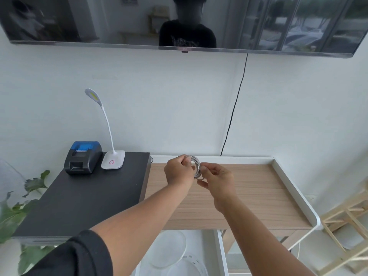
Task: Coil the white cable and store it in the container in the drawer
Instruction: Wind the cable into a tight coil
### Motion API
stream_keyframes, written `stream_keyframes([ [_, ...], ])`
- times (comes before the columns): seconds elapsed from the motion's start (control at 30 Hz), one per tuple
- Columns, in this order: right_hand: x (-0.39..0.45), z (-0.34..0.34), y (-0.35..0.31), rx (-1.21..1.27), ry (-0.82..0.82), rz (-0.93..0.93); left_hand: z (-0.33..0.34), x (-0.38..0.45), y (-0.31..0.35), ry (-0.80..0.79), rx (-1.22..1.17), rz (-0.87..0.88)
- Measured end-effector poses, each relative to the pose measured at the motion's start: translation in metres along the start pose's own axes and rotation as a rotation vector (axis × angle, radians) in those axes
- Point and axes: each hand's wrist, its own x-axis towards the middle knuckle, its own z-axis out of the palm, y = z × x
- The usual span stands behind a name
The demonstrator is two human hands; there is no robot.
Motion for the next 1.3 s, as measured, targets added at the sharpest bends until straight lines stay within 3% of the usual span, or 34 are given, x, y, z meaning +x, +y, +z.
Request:
stream_keyframes([
  [0.2, 0.001, 0.002, -0.002, -0.054, -0.007, -0.033, -0.001, 0.0, -0.002, 0.031, -0.019, -0.005],
  [0.37, 0.006, -0.003, -0.006, -0.144, -0.032, -0.047, -0.007, 0.002, -0.004, -0.084, -0.057, -0.005],
  [0.47, 0.009, -0.006, -0.012, -0.288, -0.139, -0.052, -0.015, 0.002, -0.008, -0.154, -0.05, 0.047],
  [0.6, 0.009, -0.009, -0.01, -0.324, -0.271, 0.044, -0.016, 0.001, -0.024, -0.201, 0.011, 0.044],
  [0.77, 0.002, -0.012, -0.001, -0.338, -0.345, 0.195, -0.013, 0.0, -0.044, -0.282, -0.08, -0.104],
  [1.0, 0.004, -0.017, 0.019, 0.022, -0.279, 0.413, -0.013, 0.001, -0.056, -0.384, -0.176, -0.222],
  [1.13, 0.006, -0.008, 0.028, 0.033, -0.162, 0.365, -0.011, 0.002, -0.063, -0.329, -0.123, -0.211],
  [1.3, 0.007, -0.003, 0.034, 0.059, -0.144, 0.306, -0.011, 0.007, -0.064, -0.301, -0.128, -0.235],
])
